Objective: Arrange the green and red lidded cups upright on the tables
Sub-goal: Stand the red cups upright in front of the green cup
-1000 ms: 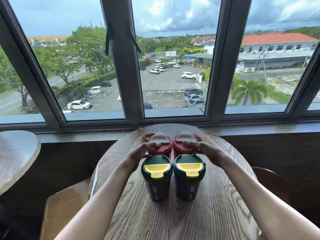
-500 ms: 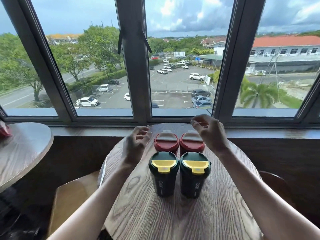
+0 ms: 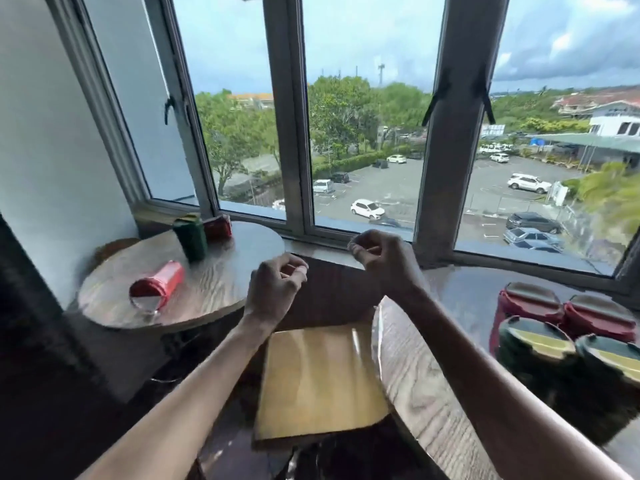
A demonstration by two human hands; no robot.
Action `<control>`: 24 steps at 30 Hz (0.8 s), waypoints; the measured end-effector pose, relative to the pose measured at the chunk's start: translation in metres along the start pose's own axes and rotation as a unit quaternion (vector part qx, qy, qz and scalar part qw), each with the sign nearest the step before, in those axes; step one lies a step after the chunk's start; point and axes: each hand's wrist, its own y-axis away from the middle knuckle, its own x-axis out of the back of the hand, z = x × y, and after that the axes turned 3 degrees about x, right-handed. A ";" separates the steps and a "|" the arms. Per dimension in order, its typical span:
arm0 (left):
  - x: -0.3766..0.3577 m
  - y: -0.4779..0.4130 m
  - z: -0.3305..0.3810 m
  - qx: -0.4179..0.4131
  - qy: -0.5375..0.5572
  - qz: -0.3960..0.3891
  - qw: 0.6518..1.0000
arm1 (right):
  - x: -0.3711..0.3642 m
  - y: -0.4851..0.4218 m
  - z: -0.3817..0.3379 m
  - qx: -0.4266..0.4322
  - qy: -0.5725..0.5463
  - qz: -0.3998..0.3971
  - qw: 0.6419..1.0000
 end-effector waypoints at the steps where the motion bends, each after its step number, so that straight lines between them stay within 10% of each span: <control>1: 0.020 0.001 -0.009 0.008 0.000 0.009 1.000 | -0.021 -0.001 -0.011 -0.001 -0.015 -0.011 1.000; 24: 0.265 -0.199 -0.299 0.118 -0.062 0.149 0.980 | -0.446 -0.154 -0.083 -0.011 -0.142 -0.165 0.976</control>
